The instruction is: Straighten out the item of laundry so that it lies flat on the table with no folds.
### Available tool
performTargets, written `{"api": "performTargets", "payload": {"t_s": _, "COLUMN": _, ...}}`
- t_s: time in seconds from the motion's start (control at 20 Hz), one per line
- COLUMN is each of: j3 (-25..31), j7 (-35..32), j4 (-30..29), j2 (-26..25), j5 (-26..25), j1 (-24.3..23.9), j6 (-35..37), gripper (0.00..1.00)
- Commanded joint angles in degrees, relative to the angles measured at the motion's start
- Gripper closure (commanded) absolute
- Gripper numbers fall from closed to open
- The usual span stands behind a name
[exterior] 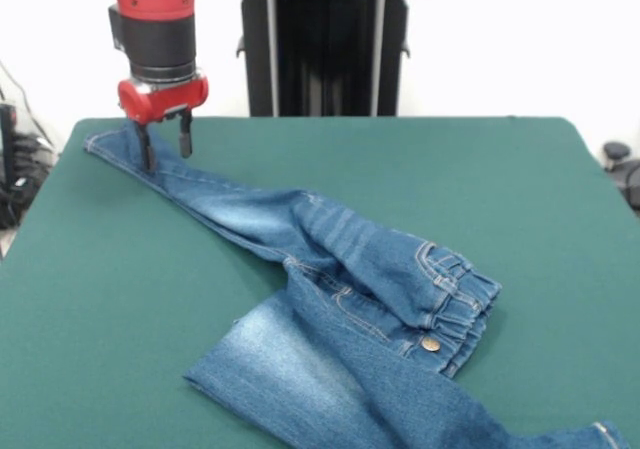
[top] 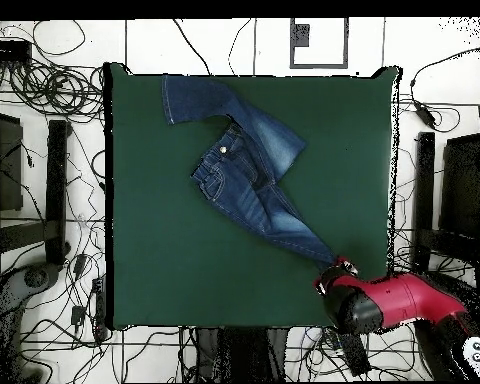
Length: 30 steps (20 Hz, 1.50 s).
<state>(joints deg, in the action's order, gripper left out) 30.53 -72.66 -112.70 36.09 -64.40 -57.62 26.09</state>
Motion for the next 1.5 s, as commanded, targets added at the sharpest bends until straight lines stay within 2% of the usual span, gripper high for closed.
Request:
{"api": "performTargets", "payload": {"t_s": 0.05, "j3": 1.49, "j7": 10.62, "j4": 1.43, "j2": -2.05, "j5": -5.11, "j1": 5.31, "j6": 3.14, "gripper": 0.0}}
{"api": "performTargets", "payload": {"t_s": 0.45, "j3": -0.12, "j7": 7.28, "j4": 1.51, "j2": -1.29, "j5": -7.04, "j1": 6.99, "j6": 2.27, "gripper": 0.0}}
{"api": "performTargets", "payload": {"t_s": 1.0, "j3": -0.88, "j7": 7.56, "j4": 2.15, "j2": -0.78, "j5": -8.06, "j1": 7.74, "j6": 2.71, "gripper": 0.0}}
{"api": "performTargets", "payload": {"t_s": 1.5, "j3": -3.13, "j7": 6.21, "j4": 4.96, "j2": -3.08, "j5": -11.8, "j1": 7.94, "j6": 0.4, "gripper": 0.0}}
